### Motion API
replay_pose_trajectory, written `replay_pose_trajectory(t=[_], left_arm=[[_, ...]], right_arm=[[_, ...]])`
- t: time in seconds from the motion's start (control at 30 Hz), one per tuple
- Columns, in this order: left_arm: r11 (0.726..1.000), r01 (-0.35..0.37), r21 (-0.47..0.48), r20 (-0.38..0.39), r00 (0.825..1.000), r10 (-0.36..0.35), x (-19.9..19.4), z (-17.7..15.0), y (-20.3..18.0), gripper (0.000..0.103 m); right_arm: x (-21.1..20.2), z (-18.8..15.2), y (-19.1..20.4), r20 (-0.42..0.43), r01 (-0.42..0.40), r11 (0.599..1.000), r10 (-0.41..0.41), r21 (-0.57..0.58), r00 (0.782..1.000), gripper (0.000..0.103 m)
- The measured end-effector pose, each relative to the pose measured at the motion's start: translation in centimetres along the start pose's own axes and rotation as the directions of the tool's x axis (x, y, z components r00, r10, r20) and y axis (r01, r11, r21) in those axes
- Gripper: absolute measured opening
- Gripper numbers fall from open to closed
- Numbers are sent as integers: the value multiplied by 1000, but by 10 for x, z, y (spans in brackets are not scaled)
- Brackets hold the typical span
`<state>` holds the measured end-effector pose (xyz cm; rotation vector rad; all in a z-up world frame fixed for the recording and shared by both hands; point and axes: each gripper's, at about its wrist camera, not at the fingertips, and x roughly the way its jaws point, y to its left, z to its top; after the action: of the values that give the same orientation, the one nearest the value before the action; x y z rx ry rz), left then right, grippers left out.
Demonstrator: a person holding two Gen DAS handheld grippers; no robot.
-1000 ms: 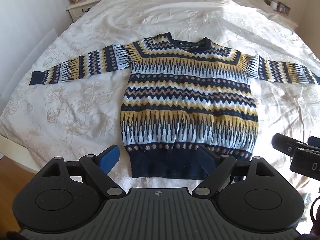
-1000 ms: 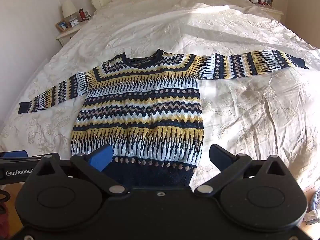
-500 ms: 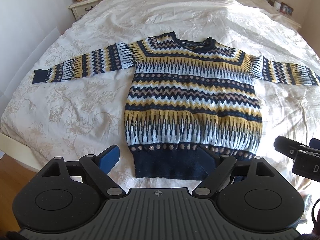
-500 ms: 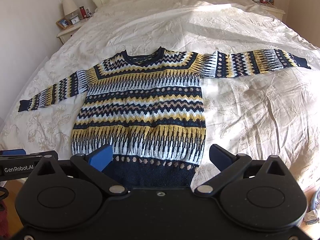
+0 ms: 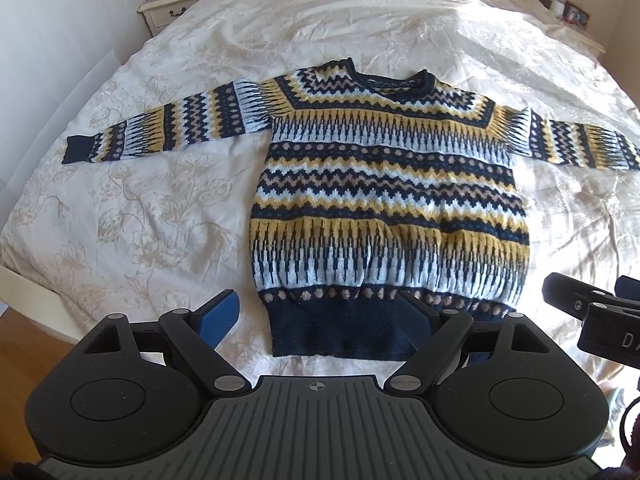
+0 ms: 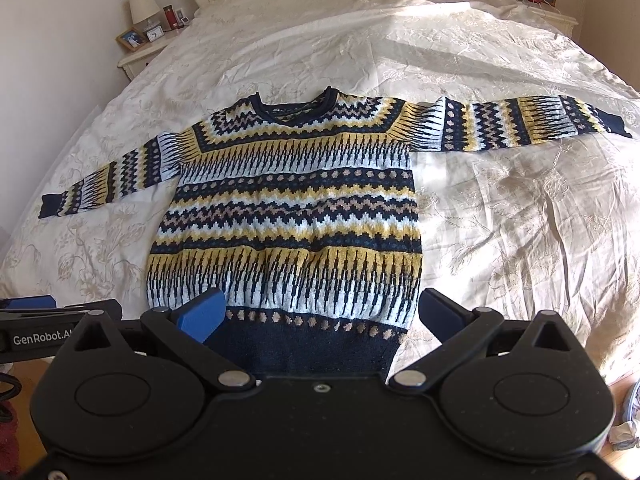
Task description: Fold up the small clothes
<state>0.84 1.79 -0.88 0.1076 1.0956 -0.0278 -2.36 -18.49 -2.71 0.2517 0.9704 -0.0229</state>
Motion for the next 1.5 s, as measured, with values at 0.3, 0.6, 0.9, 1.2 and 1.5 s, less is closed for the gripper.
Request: replay_pose_trajectory(t=[0.3,0.6,0.9,1.2,1.5], left_arm=[[1000,0,-9,-21,1000,0,10,10,3,84],[1000,0,-20,-48,999,-1,31,30,8,84],[998,19,-61,-56,998,-22,66,74,20,74],[999,38,-21,-57,998,-39,112,118,20,65],[998,27,64,-30,999,-25,153,154,9,49]], right_arm=[[12,6,3,-17,4,1000,-4,1,1000,102],[36,22,5,-59,-8,1000,9,16,998,102],[80,60,-9,-103,-63,991,76,122,992,102],[136,100,-39,-144,-49,973,84,227,986,102],[186,153,-41,-133,-30,988,50,150,990,73]])
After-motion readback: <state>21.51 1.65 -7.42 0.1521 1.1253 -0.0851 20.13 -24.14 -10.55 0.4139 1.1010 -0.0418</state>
